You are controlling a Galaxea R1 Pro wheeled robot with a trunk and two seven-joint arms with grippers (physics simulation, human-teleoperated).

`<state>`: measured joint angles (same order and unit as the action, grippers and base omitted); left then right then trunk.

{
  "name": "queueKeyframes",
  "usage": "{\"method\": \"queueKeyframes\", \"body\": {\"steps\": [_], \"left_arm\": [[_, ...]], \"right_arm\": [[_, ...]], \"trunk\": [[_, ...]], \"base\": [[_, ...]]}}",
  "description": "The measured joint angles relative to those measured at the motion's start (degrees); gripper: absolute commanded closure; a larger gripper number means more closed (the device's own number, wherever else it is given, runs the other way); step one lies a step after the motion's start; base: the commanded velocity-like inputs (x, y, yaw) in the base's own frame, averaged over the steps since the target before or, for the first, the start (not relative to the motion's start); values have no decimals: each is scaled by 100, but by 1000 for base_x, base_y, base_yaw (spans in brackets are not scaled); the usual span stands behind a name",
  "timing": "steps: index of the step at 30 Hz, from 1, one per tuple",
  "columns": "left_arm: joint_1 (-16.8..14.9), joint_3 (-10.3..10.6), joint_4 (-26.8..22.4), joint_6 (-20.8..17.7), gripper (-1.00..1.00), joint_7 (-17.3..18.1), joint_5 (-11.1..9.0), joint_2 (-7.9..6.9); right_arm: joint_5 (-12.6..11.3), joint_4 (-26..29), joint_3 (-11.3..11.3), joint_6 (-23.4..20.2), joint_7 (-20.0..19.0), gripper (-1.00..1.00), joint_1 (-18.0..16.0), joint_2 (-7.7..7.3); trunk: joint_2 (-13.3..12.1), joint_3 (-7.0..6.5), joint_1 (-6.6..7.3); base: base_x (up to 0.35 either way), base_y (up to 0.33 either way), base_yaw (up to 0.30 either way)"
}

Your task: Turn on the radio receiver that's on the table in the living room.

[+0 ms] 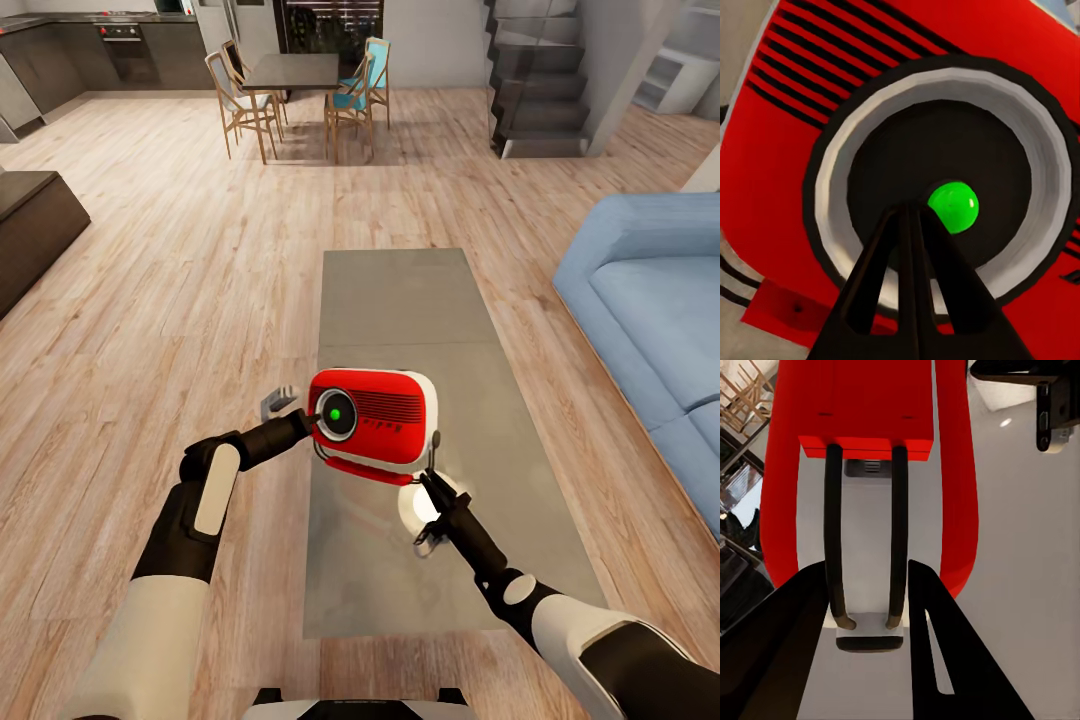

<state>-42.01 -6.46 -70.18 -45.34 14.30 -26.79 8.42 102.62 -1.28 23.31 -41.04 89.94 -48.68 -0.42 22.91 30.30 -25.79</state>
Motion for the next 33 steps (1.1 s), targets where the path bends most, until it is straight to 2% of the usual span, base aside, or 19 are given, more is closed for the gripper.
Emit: {"method": "queueKeyframes", "body": {"steps": [8,13,14,16,18,19,21,23,24,29,32,33], "left_arm": [[4,-16,-5,-1,100,-38,24,-20],[8,-30,47,6,100,-49,42,-132],[8,-44,57,8,100,-50,43,-144],[8,-89,68,18,100,-50,43,-157],[10,-119,76,23,100,-50,48,-164],[13,-127,79,24,100,-51,49,-170],[16,-136,106,25,100,-51,51,-184],[17,-141,208,34,100,-50,55,-213],[17,-142,287,68,100,-50,56,-230],[18,-145,792,437,100,-98,75,-368],[18,-145,954,561,100,-277,169,-519],[17,-147,1022,588,100,-378,196,-610]], "right_arm": [[-81,25,-52,1,-35,100,0,-82],[-146,34,-4,18,-111,100,0,-130],[-246,34,26,20,-124,100,1,-135],[-602,40,19,23,-164,100,1,-154],[-1059,48,-106,43,-185,100,0,-174],[-1190,53,-213,51,-193,100,-1,-183],[-1282,74,-196,67,-198,100,-5,-213],[-1346,161,37,110,-204,100,-8,-233],[-1401,224,80,162,-209,100,-8,-238],[-1941,655,-180,946,-544,100,-11,-250],[-2081,927,-36,1252,-675,100,-10,-251],[-2210,1064,42,1418,-756,100,-10,-248]], "trunk": [[0,0,0],[0,0,0],[0,0,0],[0,0,0],[0,0,0],[0,0,0],[0,0,0],[0,0,0],[0,0,0],[0,0,0],[0,0,0],[0,0,-1]], "base": [[0,0,0],[0,0,0],[0,0,0],[0,0,0],[0,0,0],[0,0,0],[0,0,0],[0,0,0],[0,0,0],[0,0,0],[0,0,0],[0,0,0]]}}
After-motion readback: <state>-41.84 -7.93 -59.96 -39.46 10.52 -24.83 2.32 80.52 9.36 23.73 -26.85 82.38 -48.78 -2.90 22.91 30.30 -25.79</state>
